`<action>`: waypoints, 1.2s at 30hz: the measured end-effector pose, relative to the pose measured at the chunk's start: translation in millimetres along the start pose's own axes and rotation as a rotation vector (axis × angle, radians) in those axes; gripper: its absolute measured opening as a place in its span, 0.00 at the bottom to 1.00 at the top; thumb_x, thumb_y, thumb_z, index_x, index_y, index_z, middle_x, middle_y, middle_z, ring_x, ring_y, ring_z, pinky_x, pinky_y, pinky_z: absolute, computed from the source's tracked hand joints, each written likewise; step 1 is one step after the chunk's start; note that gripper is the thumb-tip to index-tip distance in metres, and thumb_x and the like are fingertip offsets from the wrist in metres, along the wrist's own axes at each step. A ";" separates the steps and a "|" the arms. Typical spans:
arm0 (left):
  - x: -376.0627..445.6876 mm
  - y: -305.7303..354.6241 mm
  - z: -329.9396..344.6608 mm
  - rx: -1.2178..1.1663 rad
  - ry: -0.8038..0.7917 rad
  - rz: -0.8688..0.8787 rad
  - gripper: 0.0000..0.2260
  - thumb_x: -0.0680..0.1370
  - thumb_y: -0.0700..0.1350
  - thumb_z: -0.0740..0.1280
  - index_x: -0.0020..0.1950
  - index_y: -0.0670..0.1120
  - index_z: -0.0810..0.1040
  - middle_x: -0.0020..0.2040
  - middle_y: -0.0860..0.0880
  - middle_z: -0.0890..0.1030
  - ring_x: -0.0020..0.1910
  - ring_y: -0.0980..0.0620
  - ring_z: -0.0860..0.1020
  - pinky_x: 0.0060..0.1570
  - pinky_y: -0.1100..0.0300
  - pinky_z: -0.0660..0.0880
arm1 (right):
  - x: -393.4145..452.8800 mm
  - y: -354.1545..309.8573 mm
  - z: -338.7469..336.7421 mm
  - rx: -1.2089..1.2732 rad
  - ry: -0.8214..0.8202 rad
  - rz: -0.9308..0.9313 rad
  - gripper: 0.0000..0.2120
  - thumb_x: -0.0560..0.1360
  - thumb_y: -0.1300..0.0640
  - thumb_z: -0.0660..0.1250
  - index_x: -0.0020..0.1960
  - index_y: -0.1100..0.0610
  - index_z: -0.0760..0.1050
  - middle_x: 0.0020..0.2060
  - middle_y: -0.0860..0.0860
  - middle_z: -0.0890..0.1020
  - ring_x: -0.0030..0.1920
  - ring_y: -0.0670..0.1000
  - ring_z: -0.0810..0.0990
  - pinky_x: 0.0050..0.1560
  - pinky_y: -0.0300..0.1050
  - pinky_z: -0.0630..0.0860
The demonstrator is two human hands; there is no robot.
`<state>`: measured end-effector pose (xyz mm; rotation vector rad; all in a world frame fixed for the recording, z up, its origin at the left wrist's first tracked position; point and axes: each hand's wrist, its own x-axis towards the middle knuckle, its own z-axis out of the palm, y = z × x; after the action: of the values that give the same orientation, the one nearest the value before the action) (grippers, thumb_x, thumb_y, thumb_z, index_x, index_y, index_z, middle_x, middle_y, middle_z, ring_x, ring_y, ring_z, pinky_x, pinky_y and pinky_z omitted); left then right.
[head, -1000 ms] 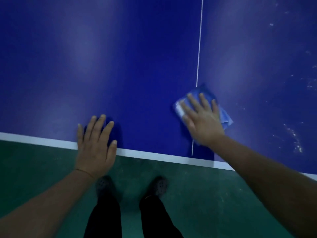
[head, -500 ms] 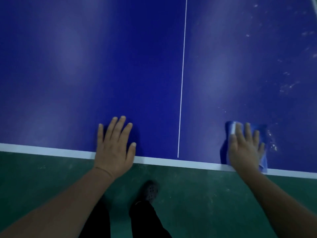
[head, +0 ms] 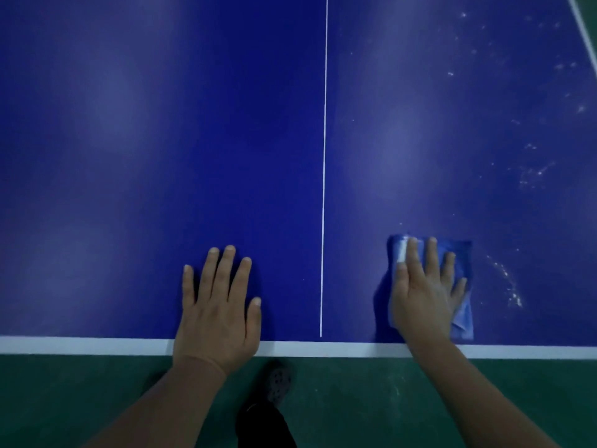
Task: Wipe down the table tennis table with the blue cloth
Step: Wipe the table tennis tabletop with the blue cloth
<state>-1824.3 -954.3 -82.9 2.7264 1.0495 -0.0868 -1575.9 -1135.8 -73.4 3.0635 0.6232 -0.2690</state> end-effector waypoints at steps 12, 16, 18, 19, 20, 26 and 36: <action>-2.2 -1.4 -0.3 -0.055 0.037 -0.017 0.28 0.81 0.54 0.50 0.76 0.41 0.65 0.78 0.41 0.61 0.79 0.43 0.55 0.75 0.38 0.49 | 94.5 -81.6 -3.6 -0.106 0.088 -0.324 0.29 0.79 0.51 0.53 0.80 0.48 0.55 0.80 0.54 0.57 0.78 0.65 0.54 0.71 0.74 0.52; -2.9 0.4 -1.2 -0.032 -0.003 -0.022 0.28 0.80 0.54 0.50 0.77 0.41 0.65 0.79 0.40 0.60 0.79 0.42 0.55 0.75 0.37 0.49 | 131.3 41.6 -37.1 0.134 0.019 0.462 0.26 0.83 0.47 0.45 0.81 0.44 0.49 0.81 0.50 0.49 0.80 0.62 0.46 0.72 0.72 0.45; -3.0 0.5 -2.3 -0.036 -0.002 -0.024 0.28 0.80 0.54 0.50 0.76 0.41 0.65 0.79 0.40 0.60 0.79 0.42 0.55 0.75 0.37 0.49 | 126.8 27.3 -33.8 0.139 0.052 0.470 0.25 0.84 0.47 0.44 0.81 0.45 0.50 0.81 0.50 0.50 0.80 0.61 0.47 0.73 0.72 0.45; -3.1 0.9 -3.1 -0.041 0.004 -0.024 0.28 0.80 0.54 0.50 0.76 0.41 0.65 0.78 0.40 0.60 0.79 0.42 0.55 0.76 0.38 0.48 | 120.2 6.6 -28.9 0.110 0.080 0.365 0.25 0.84 0.48 0.46 0.81 0.46 0.53 0.81 0.51 0.51 0.80 0.62 0.48 0.73 0.72 0.46; -3.4 0.9 -3.3 -0.048 0.008 -0.023 0.28 0.80 0.54 0.50 0.76 0.41 0.65 0.78 0.40 0.60 0.79 0.42 0.55 0.76 0.38 0.48 | 107.8 -19.1 -22.6 0.078 0.086 0.202 0.26 0.83 0.50 0.48 0.81 0.47 0.55 0.81 0.52 0.53 0.79 0.63 0.50 0.73 0.72 0.48; -2.9 -0.1 -2.6 -0.056 0.023 -0.028 0.28 0.80 0.54 0.50 0.76 0.42 0.65 0.79 0.41 0.60 0.79 0.43 0.55 0.76 0.38 0.48 | -20.3 -48.2 16.4 -0.148 -0.070 -1.261 0.25 0.83 0.43 0.50 0.79 0.41 0.56 0.80 0.49 0.57 0.79 0.62 0.53 0.74 0.71 0.48; -3.5 1.2 -2.7 -0.034 0.018 -0.031 0.28 0.80 0.54 0.49 0.77 0.43 0.63 0.79 0.41 0.59 0.79 0.43 0.53 0.76 0.38 0.48 | 99.8 -18.2 -20.0 -0.020 0.063 -0.190 0.26 0.82 0.46 0.48 0.80 0.46 0.56 0.80 0.51 0.56 0.79 0.62 0.52 0.74 0.71 0.50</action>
<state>-1826.2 -956.9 -79.6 2.6859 1.0880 -0.0492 -1489.2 -1079.6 -69.9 3.0061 0.9165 -0.1669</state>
